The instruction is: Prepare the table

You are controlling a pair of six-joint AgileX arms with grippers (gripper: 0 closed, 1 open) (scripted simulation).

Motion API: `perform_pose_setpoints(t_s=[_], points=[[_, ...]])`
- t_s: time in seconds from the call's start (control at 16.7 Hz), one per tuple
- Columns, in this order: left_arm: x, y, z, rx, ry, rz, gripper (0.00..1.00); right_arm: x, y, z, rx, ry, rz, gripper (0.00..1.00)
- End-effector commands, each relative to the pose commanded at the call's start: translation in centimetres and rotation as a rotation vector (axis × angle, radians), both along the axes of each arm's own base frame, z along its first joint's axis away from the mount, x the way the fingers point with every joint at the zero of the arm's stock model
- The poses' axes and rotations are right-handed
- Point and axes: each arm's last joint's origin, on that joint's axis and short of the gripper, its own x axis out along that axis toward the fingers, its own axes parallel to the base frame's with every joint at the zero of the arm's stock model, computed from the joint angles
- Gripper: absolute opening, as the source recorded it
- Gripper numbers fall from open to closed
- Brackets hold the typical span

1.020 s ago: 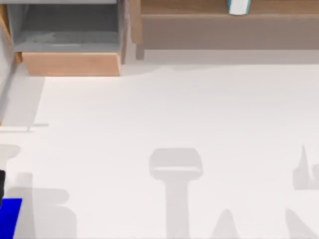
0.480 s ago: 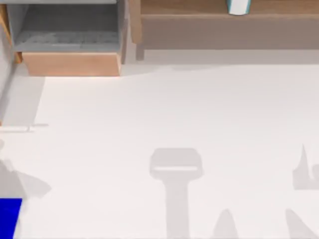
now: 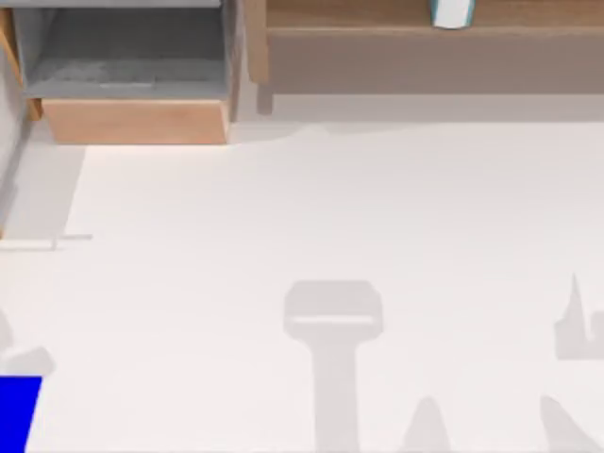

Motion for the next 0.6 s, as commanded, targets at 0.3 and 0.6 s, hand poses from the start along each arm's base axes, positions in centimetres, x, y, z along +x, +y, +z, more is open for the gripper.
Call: perform_pose_setpoints(t_s=[0.3, 0.6], points=[[0.9, 1.5, 1.0, 0.362, -0.192, -0.030, 1.00, 0.0, 0.0, 0.0, 0.000, 0.000, 0.000, 1.00], [1.1, 1.9, 1.4, 0.452, -0.233, -0.022, 1.00, 0.0, 0.0, 0.0, 0.000, 0.000, 0.000, 1.00]])
